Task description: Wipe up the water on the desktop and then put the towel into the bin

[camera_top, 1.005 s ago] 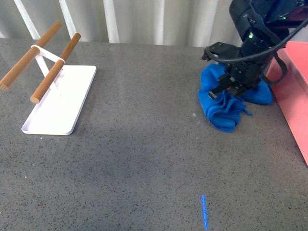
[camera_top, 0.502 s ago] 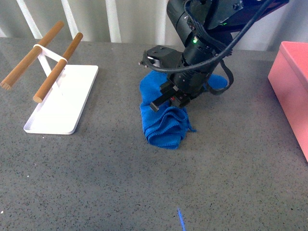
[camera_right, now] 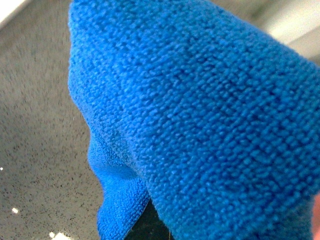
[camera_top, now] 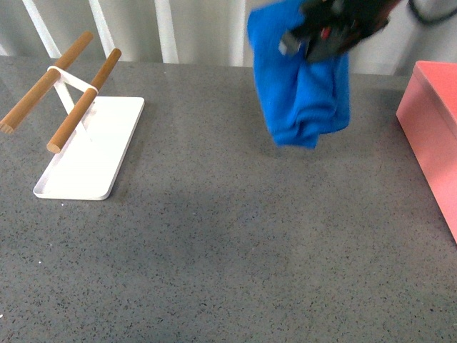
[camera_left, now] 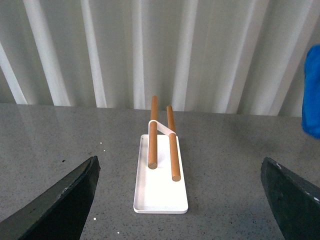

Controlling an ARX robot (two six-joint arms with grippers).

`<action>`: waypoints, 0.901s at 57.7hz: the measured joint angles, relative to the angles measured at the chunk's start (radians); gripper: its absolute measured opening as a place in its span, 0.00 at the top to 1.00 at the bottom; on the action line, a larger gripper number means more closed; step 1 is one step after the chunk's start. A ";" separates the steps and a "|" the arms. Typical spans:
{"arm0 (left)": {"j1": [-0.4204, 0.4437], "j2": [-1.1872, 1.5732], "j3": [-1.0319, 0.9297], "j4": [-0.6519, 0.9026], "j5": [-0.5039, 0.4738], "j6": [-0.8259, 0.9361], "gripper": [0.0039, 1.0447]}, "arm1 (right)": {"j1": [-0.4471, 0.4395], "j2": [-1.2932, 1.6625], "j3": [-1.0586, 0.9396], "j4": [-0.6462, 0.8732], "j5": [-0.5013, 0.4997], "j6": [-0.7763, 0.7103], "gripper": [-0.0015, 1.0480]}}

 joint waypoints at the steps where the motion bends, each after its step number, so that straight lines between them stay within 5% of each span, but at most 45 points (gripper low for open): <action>1: 0.000 0.000 0.000 0.000 0.000 0.000 0.06 | -0.003 -0.007 0.009 -0.005 0.005 -0.002 0.96; 25: 0.000 0.000 0.000 0.000 0.000 0.000 0.06 | -0.277 -0.106 0.063 -0.163 0.316 -0.026 0.96; 41: 0.000 0.000 0.000 0.000 0.000 0.000 0.06 | -0.427 -0.127 0.011 -0.191 0.325 0.014 0.96; 52: 0.000 0.000 0.000 0.000 0.000 0.000 0.06 | -0.444 -0.141 -0.052 -0.166 0.307 0.035 0.96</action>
